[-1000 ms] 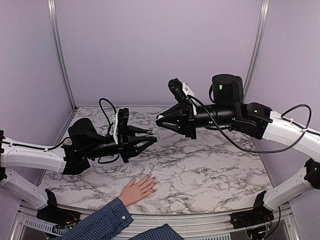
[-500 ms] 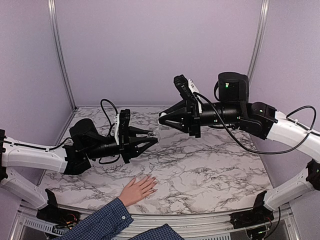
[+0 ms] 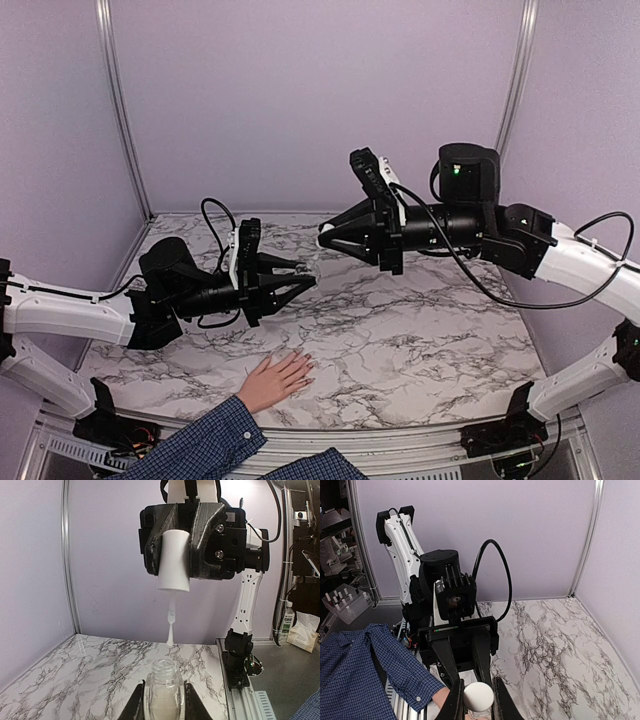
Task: Paint the nails
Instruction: Remove the excess polish from the bottle rim, then paint the hand on the nail.
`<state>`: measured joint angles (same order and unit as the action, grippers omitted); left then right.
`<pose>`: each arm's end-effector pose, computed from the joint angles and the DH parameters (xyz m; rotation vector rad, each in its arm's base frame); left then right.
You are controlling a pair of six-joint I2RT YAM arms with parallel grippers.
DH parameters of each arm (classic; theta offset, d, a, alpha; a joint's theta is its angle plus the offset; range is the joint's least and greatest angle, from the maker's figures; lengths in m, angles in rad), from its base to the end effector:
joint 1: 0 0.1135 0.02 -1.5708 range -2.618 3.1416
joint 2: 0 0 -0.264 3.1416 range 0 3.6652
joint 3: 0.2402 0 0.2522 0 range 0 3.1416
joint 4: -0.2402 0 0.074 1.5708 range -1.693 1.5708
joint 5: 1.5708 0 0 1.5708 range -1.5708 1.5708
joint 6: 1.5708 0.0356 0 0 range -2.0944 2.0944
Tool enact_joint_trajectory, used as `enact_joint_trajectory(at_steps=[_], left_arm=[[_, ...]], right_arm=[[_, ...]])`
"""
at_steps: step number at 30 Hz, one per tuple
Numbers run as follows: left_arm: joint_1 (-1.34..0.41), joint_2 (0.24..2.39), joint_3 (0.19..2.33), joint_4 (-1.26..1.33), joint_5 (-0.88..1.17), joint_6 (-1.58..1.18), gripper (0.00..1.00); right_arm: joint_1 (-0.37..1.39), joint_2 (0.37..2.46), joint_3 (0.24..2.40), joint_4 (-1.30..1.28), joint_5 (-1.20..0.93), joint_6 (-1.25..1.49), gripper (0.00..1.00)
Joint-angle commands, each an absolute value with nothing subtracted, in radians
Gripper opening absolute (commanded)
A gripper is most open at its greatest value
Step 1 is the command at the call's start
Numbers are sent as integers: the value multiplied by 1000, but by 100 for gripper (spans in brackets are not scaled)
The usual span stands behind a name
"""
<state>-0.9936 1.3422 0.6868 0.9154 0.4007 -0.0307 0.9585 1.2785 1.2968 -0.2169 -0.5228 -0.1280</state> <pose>0.1489 -0.2541 0.2964 0.9584 1.0502 -1.1196 0.1524 0.2480 0.4101 -1.2849 1.3549 1.0490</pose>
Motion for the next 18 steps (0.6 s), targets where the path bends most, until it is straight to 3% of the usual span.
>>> enact_joint_trajectory(at_steps=[1, 18], left_arm=[[-988, 1347, 702, 963, 408, -34, 0], [-988, 1355, 706, 963, 402, -35, 0]], right_arm=[[960, 1292, 1300, -196, -534, -126, 0], [962, 1312, 1293, -188, -558, -116, 0]])
